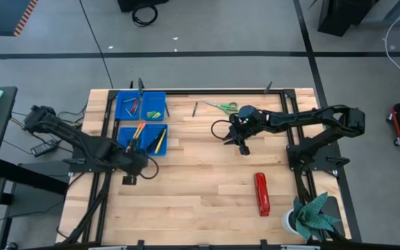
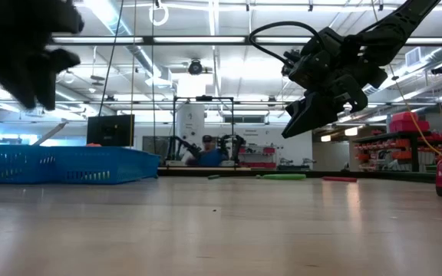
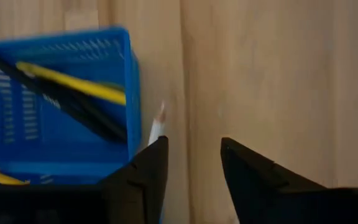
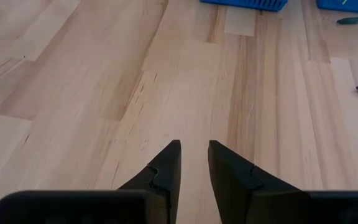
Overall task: Sort crayons/erasers/pens/pencils in bins
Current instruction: Put the white pencil into the bottom left blue bin
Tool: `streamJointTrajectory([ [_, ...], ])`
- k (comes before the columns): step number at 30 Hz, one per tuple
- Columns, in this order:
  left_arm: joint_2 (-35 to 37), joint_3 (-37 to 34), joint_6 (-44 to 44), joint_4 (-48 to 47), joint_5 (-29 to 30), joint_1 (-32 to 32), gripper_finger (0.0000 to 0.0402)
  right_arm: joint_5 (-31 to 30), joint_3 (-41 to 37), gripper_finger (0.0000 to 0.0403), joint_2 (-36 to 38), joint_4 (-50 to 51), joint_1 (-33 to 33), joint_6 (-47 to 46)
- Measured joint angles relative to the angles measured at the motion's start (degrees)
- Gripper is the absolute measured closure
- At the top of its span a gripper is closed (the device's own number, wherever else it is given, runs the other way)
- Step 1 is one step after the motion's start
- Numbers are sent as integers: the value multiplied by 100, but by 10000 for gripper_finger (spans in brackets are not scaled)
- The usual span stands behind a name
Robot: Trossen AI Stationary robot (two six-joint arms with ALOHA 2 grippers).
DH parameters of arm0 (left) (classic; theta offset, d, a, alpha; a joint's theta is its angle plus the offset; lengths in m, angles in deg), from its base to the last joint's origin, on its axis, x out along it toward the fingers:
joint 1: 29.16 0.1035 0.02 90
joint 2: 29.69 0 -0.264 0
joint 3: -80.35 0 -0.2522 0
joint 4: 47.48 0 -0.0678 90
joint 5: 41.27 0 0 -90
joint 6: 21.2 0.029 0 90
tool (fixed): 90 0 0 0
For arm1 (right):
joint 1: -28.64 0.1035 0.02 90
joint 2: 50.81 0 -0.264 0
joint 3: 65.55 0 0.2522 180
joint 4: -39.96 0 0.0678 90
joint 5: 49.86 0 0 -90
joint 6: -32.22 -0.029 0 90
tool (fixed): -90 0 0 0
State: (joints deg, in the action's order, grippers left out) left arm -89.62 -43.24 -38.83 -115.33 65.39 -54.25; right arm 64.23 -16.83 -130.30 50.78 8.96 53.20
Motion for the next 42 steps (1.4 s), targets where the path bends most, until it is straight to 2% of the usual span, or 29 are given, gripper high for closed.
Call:
streamJointTrajectory([
  [11, -410, -180, -418, -41, 537, -141, 162, 1, 0, 315, 0, -2, -2, -54],
  [18, -732, -180, -1344, 1, 1018, 178, 143, 1, 0, 315, -1, -4, 0, -49],
  [23, -1123, -180, -997, 258, 503, 415, 152, 1, 0, 315, -1, -4, -2, -45],
  [26, -1364, -180, -895, 323, 508, 529, 158, 1, 0, 315, 1, -4, -2, -52],
  [30, -1547, -180, -1360, 261, 556, 758, 174, -1, 0, 315, -1, -2, -1, -56],
  [35, -1540, -127, -1515, 128, 558, 930, 210, -1, 0, 315, -1, -2, 0, -43],
  [42, -1535, 469, -1441, -263, 560, 924, 278, 0, 0, 315, -1, -4, -1, -43],
])
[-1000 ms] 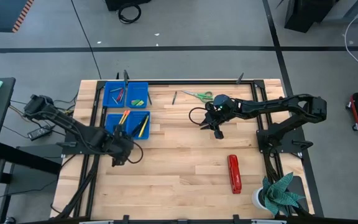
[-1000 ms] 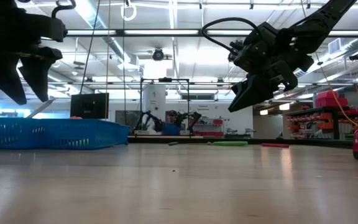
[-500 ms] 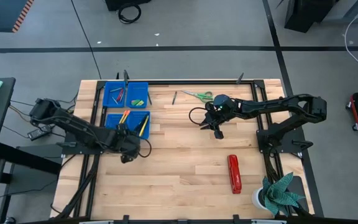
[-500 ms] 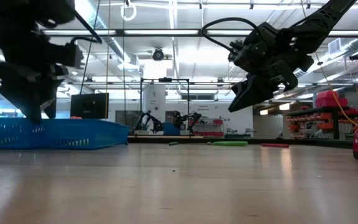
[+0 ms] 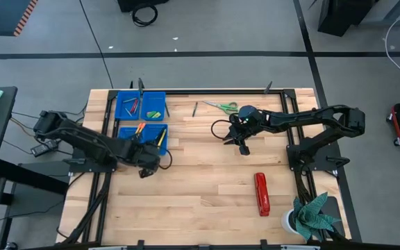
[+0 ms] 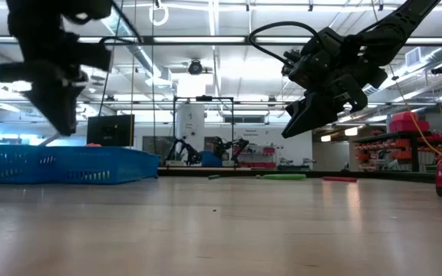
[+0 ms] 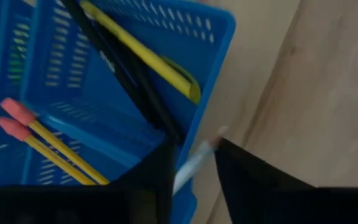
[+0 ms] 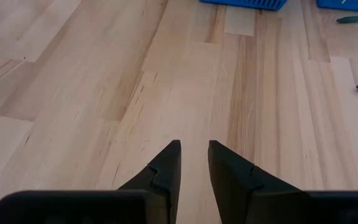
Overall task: Sort crayons/erasers/pens/pencils in bins
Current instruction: Put the white pencil into the bottom left blue bin, then put the red crayon into the top left blue bin
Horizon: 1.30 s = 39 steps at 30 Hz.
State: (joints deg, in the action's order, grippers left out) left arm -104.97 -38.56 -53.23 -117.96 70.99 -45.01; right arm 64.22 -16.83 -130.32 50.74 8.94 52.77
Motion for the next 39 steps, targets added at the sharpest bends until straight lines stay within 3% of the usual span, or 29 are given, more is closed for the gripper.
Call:
streamJointTrajectory([
  [9, 4, 350, -727, -995, 891, 309, 389, 0, 0, 315, 1, 1, -1, 2],
  [15, 4, 302, -1200, -1686, 906, 811, 375, 1, 0, 315, 0, 2, -1, 7],
  [20, 4, 690, -935, -1703, 623, 651, 378, 1, 0, 315, 0, 4, 1, 24],
  [27, 4, 1661, -952, -1427, 669, -476, 390, 0, 0, 315, 0, 2, -1, -6],
  [30, 6, 1838, -1504, -1257, 1005, -1183, 387, 1, 0, 315, 0, 2, 0, -28],
  [35, 4, 1693, -2660, -1003, 2168, -2461, 395, 78, 0, 315, 0, -293, -1, -210],
  [39, 4, 1439, -3062, -820, 3447, -3175, 384, 779, 0, 315, 2, -1312, 98, -748],
])
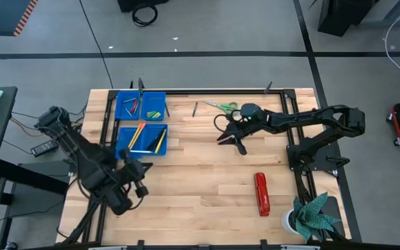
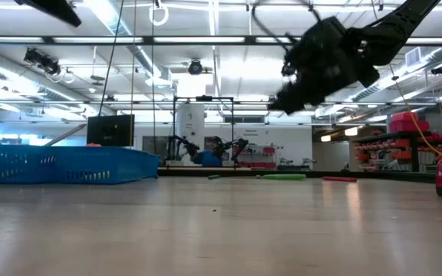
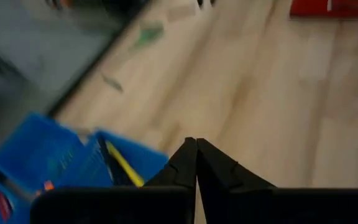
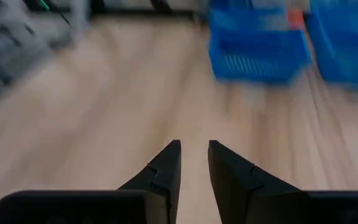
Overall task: Sort crayons/erasers/pens/pencils in bins
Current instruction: Put the red crayon into the top left blue bin
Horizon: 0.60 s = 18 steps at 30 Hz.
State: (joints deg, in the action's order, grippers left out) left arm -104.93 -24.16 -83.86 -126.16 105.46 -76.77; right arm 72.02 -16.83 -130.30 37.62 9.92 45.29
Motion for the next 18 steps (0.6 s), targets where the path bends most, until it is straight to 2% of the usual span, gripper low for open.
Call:
streamJointTrajectory([
  [3, 0, -171, 21, 16, 768, -257, 384, 104, 0, 315, -2, -889, 241, -326],
  [7, 0, -283, 31, -45, 1286, -301, 395, -158, 189, 315, -2, -1393, 600, -422],
  [13, 0, -287, 35, 72, 1764, -215, 375, -350, 856, 315, -2, -1384, 873, -227],
  [18, 0, -287, 37, 72, 1827, -104, 361, -354, 1400, 315, -103, -1415, 890, 20],
])
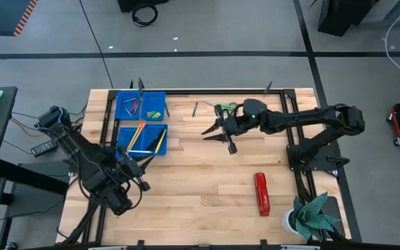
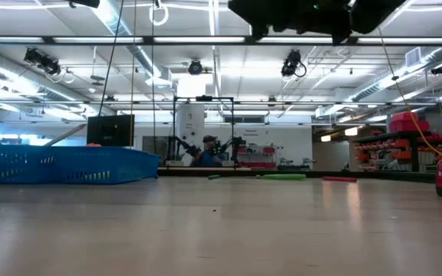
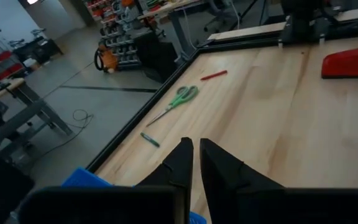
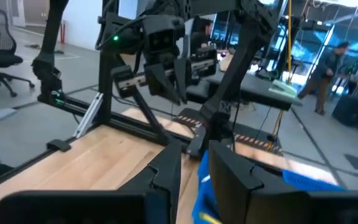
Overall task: Sort crayons/erasers/pens/pencils in bins
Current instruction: Put the red crayon into the top left blue bin
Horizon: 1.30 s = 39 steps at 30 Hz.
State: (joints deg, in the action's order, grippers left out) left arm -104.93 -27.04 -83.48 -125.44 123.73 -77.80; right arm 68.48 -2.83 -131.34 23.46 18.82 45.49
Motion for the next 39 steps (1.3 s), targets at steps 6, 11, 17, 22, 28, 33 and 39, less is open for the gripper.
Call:
streamJointTrajectory([
  [6, 0, 0, 12, 1, -1, 291, 376, 1, 770, 315, -925, 33, 0, 194],
  [11, -6, 111, 592, -14, 54, 608, 385, 3, 1747, 315, -1960, 273, -64, 307],
  [17, -3, 1134, 2073, 25, 231, 1066, 389, -307, 2912, 315, -2633, 2081, -258, 704],
  [22, 2, 1696, 2989, 19, 362, 1255, 383, -1139, 3155, 315, -2637, 3920, -496, 992],
  [28, -64, 786, 2369, 17, 668, 1442, 388, -1412, 2722, 315, -2640, 4760, -942, 792],
  [33, 183, 39, 1754, -576, 1429, 1939, 395, -1418, 1942, 315, -2651, 4581, -1384, 985],
  [39, 912, 193, 1914, -1207, 867, 2363, 395, -1714, 1800, 315, -2548, 4685, -1773, 113],
])
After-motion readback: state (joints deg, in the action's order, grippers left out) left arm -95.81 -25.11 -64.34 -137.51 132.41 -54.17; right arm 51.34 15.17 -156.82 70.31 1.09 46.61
